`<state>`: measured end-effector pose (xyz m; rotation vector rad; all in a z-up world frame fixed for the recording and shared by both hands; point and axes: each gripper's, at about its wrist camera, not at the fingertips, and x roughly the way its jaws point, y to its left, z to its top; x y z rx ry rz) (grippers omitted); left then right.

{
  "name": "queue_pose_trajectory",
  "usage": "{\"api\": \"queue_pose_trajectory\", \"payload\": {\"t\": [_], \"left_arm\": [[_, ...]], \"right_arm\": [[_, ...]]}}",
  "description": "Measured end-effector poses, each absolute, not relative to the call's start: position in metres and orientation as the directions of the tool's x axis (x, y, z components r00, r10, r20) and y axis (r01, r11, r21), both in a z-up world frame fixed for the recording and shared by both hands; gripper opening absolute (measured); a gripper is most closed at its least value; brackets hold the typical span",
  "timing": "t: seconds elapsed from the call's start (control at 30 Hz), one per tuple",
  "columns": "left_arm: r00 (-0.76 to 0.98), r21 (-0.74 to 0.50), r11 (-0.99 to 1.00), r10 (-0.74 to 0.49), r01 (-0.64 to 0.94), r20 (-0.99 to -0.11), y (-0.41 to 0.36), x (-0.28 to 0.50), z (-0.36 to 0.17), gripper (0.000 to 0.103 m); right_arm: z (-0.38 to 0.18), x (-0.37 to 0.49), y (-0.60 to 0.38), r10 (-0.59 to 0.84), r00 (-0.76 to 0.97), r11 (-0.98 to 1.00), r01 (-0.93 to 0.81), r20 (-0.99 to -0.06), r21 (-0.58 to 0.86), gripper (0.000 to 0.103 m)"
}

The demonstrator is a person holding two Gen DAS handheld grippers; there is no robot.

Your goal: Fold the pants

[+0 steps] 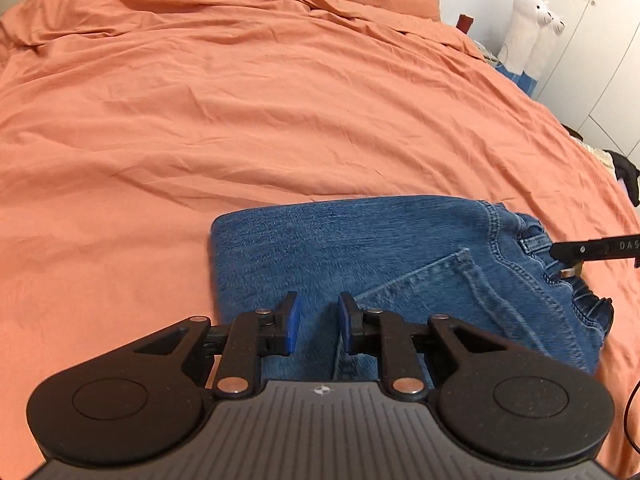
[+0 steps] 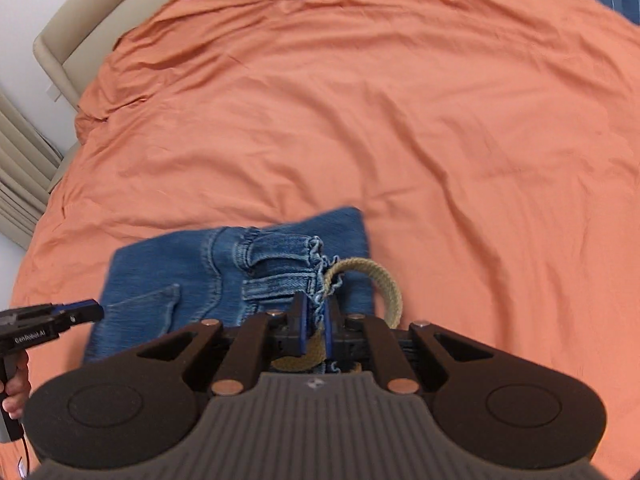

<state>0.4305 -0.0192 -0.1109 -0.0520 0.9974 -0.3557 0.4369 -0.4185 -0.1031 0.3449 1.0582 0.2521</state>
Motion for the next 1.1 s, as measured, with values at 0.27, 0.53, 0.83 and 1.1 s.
{"api": "queue_pose_trajectory", "payload": {"t": [0.27, 0.53, 0.83, 1.1], "left_arm": [[0.475, -0.211, 0.939, -0.322, 0.273, -0.819, -0.022, 0.439, -0.127, 0.026], [0.514, -0.201, 0.945, -0.31, 0.259, -0.8, -0.007, 0.399, -0.09, 0.026], [0.505, -0.107, 0.946, -0.257, 0.306, -0.824, 0.002, 0.322, -0.067, 0.026], [0.461, -0.076, 0.927, -0.253, 0.368, -0.85, -0.003, 0.252, -0.069, 0.05]], "right_arm": [[-0.145, 0.451, -0.425, 0.353, 0.446, 0.923, -0.024, -0.823, 0.383, 0.0], [-0.1, 0.415, -0.425, 0.339, 0.532, 0.935, -0.098, -0.776, 0.342, 0.018], [-0.08, 0.319, -0.408, 0.332, 0.633, 0.928, -0.087, -0.699, 0.363, 0.018], [-0.125, 0.308, -0.405, 0.27, 0.667, 0.912, 0.054, -0.695, 0.407, 0.007]]}}
